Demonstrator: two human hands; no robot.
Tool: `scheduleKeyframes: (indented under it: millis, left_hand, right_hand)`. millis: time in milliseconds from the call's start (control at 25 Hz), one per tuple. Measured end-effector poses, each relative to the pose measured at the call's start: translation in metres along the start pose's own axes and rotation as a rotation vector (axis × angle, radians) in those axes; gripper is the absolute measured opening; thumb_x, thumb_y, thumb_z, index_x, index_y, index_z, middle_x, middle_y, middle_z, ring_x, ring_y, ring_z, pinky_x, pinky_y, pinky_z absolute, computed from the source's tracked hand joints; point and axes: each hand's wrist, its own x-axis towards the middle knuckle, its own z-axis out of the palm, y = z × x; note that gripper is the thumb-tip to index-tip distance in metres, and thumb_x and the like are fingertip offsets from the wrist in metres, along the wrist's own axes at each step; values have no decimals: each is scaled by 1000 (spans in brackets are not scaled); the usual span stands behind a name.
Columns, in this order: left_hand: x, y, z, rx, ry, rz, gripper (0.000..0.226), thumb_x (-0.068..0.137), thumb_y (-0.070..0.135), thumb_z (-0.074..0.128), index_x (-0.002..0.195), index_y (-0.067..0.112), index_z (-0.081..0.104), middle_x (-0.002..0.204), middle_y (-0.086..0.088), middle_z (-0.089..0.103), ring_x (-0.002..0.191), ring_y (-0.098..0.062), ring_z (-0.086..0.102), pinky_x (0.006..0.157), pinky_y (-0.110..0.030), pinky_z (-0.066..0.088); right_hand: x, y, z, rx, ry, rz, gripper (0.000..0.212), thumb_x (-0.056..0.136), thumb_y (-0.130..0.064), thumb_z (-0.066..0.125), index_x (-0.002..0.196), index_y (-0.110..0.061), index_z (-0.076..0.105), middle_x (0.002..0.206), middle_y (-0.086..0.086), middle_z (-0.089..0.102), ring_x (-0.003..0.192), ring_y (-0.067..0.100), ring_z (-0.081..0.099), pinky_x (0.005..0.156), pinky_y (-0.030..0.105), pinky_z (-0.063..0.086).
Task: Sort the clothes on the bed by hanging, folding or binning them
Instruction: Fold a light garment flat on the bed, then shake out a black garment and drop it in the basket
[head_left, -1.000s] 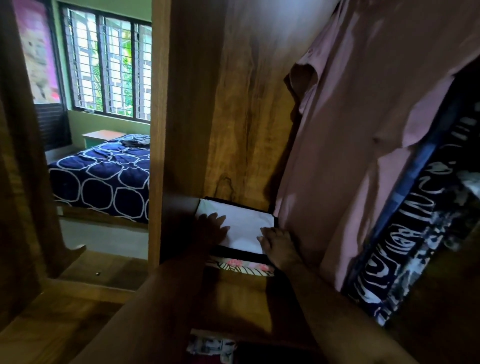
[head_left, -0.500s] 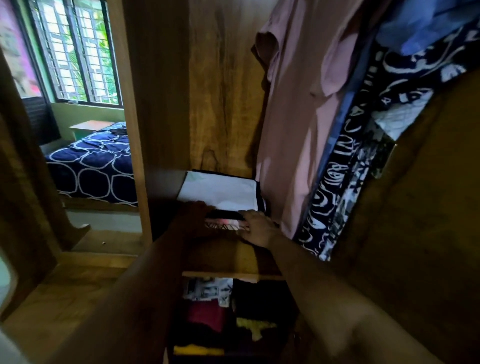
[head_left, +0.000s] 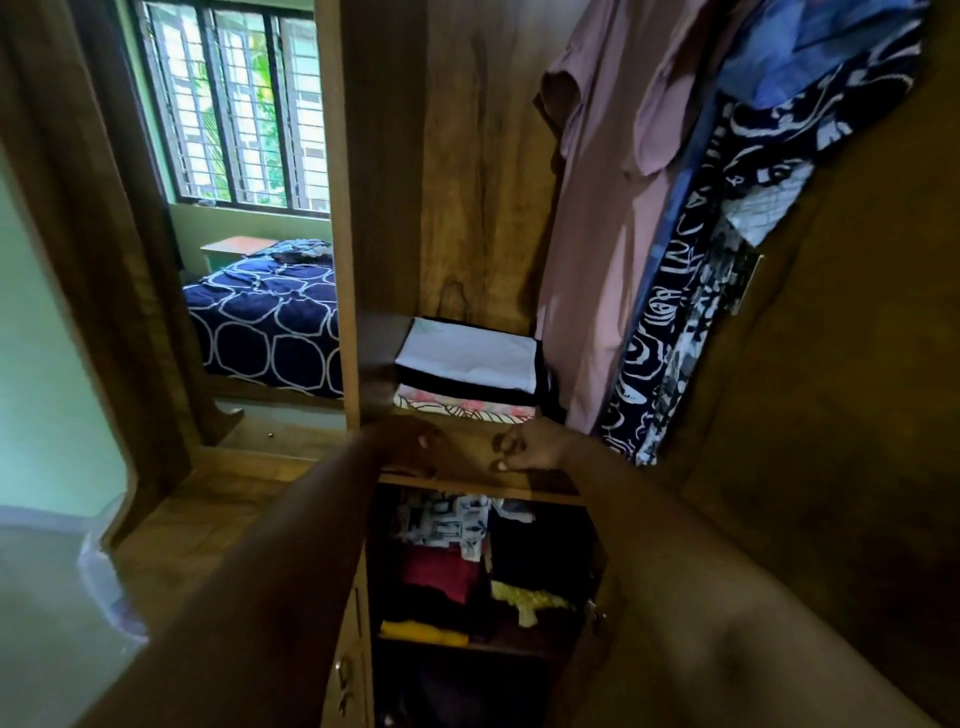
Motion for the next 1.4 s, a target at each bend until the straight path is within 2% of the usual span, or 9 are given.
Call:
scheduleKeyframes:
  millis: [120,200,280,360,480,640,800,1040,1400]
  left_hand:
    - [-31,-8,-1,-58,-96,-55,55,83,29,74,133,16,55,131,-3,59,120,-18,54,86,-21,37]
    - [-53,-24,2,-81,-104,-59,52,80,30,76,128,17,59,125,-3,63,113,-17,59,82,-19,38]
    - [-80,-36,2,-100,-79,-38,50,79,24,78,125,14,61,121,-8,66,110,-20,61,78,-13,39]
    - [-118,-55,5,-99,-71,-57,53,79,21,77,128,14,59,124,-8,64,112,-20,59,83,-13,39]
    - [-196,-100,15,-45,-95,-127,57,81,26,75,134,17,53,134,-3,55,119,-19,53,97,-26,39]
    - [-322,-177,31,-83,-90,-301,57,77,33,79,129,22,58,128,-2,60,110,-18,58,95,-27,46]
    - [-459,-227,35,-86,-83,-445,53,79,36,76,127,19,59,117,-1,66,104,-19,61,84,-22,41]
    - [-630,-284,45,-182,40,-733,53,78,39,76,125,20,60,114,-2,68,105,-20,61,84,-22,40]
    - [-781,-358,75,-329,178,-1062,54,79,41,74,127,22,59,114,0,67,101,-17,60,88,-27,43]
  right_hand:
    - [-7,-28,8,26,-79,23,36,84,-32,71,113,-11,66,117,5,63,104,18,57,85,24,42]
    - [-10,-55,14,45,-142,11,34,83,-30,73,109,-10,68,106,6,66,93,17,57,80,26,44]
    - [-10,-81,22,35,-169,-22,29,82,-28,74,102,-8,70,101,7,68,94,21,61,82,30,47]
    - [-11,-119,34,7,-132,-62,26,80,-26,74,100,-8,70,105,7,69,95,22,62,85,31,48]
    - [-14,-196,66,-91,-137,-175,36,81,-25,73,113,-8,66,106,6,66,94,23,61,87,35,51]
    - [-29,-311,115,-240,-168,-278,43,90,-23,60,132,-15,54,130,8,56,115,26,54,91,32,43]
    - [-52,-434,153,-236,-209,-445,40,87,-23,65,126,-16,59,126,7,60,115,25,56,80,25,37]
    - [-77,-601,206,-339,-238,-801,39,87,-27,67,124,-16,60,118,11,63,112,25,55,93,28,39]
    - [-74,-775,251,-356,-310,-1063,51,85,-29,69,131,-14,53,121,10,62,109,25,56,88,28,43]
